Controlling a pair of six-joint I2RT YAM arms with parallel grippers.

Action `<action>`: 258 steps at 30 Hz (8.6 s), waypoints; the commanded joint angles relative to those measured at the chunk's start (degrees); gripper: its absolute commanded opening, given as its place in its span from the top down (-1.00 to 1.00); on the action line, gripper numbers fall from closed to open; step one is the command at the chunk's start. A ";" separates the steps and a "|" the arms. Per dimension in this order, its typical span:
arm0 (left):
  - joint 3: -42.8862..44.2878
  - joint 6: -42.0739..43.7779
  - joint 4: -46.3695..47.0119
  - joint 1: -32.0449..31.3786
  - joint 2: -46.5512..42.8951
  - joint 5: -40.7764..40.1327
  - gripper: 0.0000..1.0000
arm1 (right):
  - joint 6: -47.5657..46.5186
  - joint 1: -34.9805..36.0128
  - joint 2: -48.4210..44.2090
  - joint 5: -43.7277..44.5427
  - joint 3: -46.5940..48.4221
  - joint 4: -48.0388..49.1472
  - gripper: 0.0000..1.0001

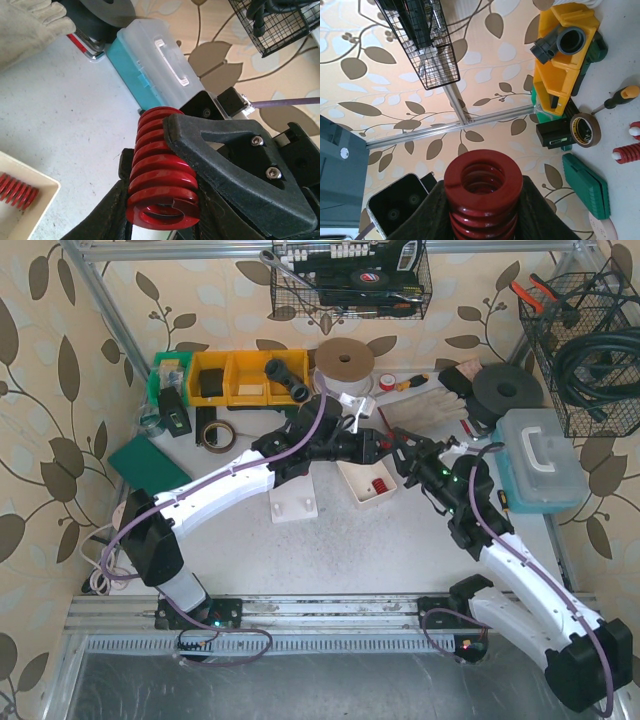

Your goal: Install the large spring

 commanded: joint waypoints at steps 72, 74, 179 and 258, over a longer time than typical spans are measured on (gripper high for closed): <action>5.34 14.92 -72.96 11.87 -0.40 -20.46 1.00 | -59.46 15.76 13.97 21.81 4.93 -25.09 -1.00; 4.18 14.84 -72.02 11.97 -0.80 -20.36 1.00 | -59.45 15.99 14.07 21.79 4.97 -24.98 -1.00; -1.17 19.05 -62.73 15.95 12.27 -18.25 1.00 | -59.84 16.77 15.57 21.70 5.02 -23.59 -0.96; -46.05 -0.04 -2.42 10.41 -37.62 -8.66 -0.28 | -72.32 5.94 49.31 6.64 44.79 -72.58 -0.56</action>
